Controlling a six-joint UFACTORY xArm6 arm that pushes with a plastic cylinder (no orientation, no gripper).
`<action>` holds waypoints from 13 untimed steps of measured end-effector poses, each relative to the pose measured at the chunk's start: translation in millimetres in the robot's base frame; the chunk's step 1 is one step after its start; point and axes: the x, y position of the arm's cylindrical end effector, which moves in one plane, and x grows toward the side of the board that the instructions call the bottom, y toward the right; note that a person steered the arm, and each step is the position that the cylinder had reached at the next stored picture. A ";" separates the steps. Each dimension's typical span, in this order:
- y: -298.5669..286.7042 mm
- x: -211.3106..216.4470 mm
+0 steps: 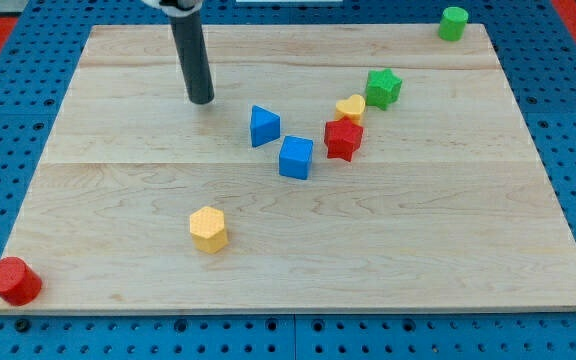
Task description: Push red star towards bottom center
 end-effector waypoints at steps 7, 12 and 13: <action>179.4 74.0; 185.6 198.7; 168.2 201.0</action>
